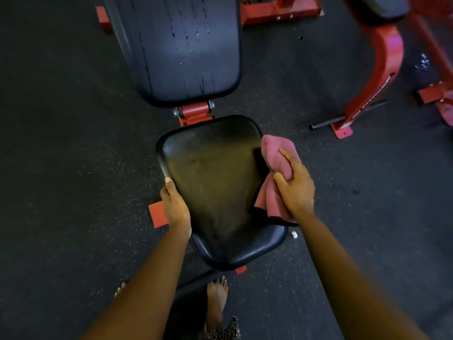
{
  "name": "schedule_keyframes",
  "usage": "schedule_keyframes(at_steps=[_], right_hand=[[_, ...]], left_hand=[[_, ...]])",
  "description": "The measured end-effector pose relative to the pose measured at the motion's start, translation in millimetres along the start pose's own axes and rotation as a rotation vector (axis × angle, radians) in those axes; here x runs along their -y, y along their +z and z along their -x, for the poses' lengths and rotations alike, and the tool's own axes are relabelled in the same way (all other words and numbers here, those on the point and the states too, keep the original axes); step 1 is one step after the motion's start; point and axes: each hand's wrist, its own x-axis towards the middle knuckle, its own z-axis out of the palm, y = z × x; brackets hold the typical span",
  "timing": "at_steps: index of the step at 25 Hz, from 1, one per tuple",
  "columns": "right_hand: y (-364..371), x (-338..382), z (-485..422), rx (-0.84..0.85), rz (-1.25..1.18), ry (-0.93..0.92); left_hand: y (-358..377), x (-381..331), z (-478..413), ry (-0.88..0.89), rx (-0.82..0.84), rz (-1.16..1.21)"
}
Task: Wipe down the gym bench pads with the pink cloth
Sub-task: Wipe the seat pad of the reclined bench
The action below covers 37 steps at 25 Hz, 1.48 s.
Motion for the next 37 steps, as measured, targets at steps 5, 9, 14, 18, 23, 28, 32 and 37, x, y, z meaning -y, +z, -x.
schedule_keyframes(at_steps=[5,9,14,18,23,28,32,37], right_hand=[[-1.8,6.0,87.0,0.037,0.308,0.014],[40.4,6.4,112.8,0.019,0.442,0.17],[71.7,31.0,146.9,-0.025,0.47,0.058],[83.0,54.8,188.9,0.103,0.468,-0.015],[67.2,104.2,233.1,0.347,0.332,0.007],[59.1,194.4,255.4,0.347,0.207,-0.049],[66.9,269.7,244.4,0.384,0.165,-0.193],[80.1,325.6,207.1,0.39,0.16,-0.342]], left_hand=[[-16.0,25.0,15.4,-0.153,0.169,0.104],[-23.5,55.6,4.0,-0.232,0.279,0.155],[-24.1,65.5,-6.6,-0.227,0.375,0.197],[-44.3,42.0,11.0,-0.255,0.478,0.163],[-130.2,-13.3,20.9,-0.227,0.469,-0.057],[-290.6,-86.0,13.7,-0.082,0.381,-0.374],[-396.7,-136.0,5.1,0.069,0.311,-0.649],[-447.5,-193.4,-6.3,0.101,0.172,-0.654]])
